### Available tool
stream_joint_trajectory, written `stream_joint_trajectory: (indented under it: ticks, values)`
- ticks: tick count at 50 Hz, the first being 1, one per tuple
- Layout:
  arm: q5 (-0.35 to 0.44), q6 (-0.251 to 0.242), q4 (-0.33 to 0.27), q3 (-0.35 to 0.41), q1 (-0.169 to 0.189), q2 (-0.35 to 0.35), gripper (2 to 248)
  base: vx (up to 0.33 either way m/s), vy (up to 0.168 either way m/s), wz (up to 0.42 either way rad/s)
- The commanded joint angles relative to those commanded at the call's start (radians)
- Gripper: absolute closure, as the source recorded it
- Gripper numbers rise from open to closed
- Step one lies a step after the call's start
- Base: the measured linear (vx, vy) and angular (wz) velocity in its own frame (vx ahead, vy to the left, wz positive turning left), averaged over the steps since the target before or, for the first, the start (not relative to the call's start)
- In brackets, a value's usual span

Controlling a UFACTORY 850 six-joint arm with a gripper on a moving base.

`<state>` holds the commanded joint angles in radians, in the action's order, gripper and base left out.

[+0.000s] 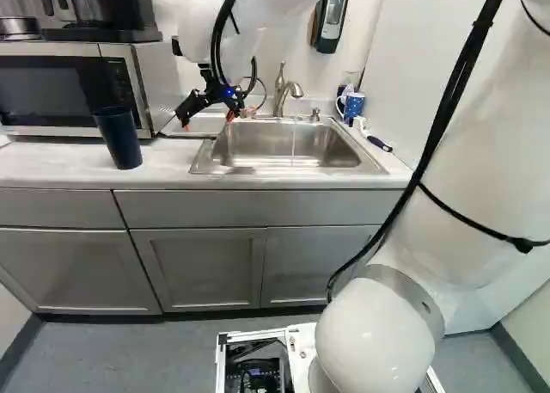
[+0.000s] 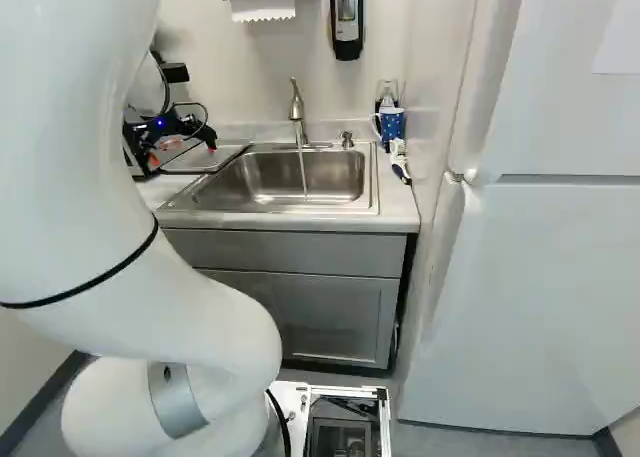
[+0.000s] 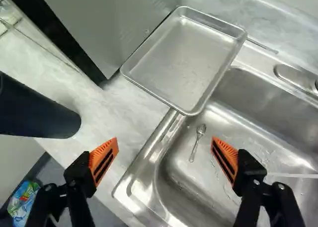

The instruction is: Rinse the cup and place it in the tray

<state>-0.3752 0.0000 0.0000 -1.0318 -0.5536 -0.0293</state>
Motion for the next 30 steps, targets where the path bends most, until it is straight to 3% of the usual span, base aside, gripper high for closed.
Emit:
stream_joint_trajectory:
  ticks: [30]
  values:
    - [0.000,0.000,0.000,-0.003,-0.111,0.003,3,0.000,0.000,0.000]
